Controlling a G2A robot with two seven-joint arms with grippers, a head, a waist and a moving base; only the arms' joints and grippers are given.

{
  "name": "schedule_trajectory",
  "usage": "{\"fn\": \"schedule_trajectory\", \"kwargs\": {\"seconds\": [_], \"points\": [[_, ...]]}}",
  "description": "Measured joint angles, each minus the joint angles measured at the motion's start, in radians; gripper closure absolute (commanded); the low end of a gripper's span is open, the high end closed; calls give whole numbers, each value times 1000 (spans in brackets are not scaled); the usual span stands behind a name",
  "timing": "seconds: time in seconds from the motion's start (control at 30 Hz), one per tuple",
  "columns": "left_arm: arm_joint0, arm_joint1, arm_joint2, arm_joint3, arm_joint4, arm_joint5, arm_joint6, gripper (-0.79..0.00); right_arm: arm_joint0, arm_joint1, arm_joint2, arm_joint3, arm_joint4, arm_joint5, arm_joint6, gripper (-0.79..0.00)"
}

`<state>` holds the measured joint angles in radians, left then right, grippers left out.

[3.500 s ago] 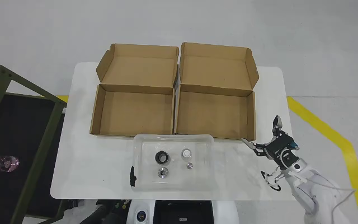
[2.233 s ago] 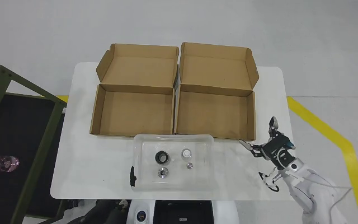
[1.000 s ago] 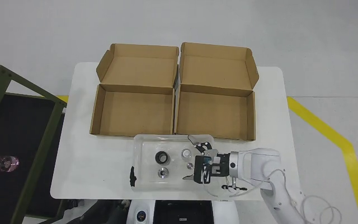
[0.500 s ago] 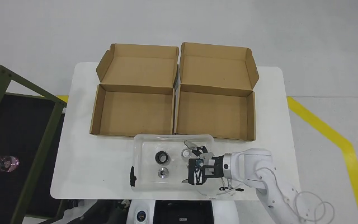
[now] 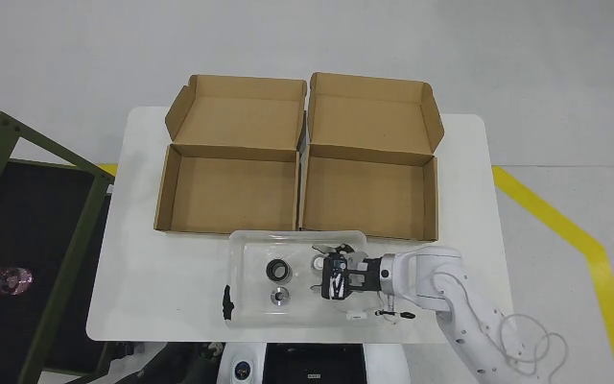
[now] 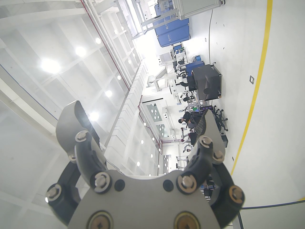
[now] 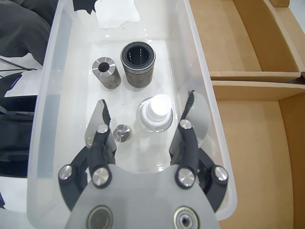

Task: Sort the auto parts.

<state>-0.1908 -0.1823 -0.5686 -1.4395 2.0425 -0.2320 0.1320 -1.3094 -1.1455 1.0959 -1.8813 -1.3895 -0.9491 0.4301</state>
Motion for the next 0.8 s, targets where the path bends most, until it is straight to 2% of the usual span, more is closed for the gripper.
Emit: {"fn": "schedule_trajectory", "kwargs": {"seconds": [0.2, 0.23, 0.3, 0.33, 0.37, 0.8], "points": [[0, 0, 0, 0, 0, 0, 0, -785, 30, -1, -22, 29, 1, 21, 16, -320], [0, 0, 0, 0, 0, 0, 0, -785, 32, -1, -26, 31, 0, 24, 19, -283], [0, 0, 0, 0, 0, 0, 0, -785, 38, 0, -33, 36, 0, 29, 22, -163], [0, 0, 0, 0, 0, 0, 0, -785, 41, 0, -36, 36, 1, 31, 22, -37], [0, 0, 0, 0, 0, 0, 0, -785, 43, 0, -39, 35, 3, 31, 22, 0], [0, 0, 0, 0, 0, 0, 0, -785, 39, 9, -13, -54, 139, 10, -111, 0]]}}
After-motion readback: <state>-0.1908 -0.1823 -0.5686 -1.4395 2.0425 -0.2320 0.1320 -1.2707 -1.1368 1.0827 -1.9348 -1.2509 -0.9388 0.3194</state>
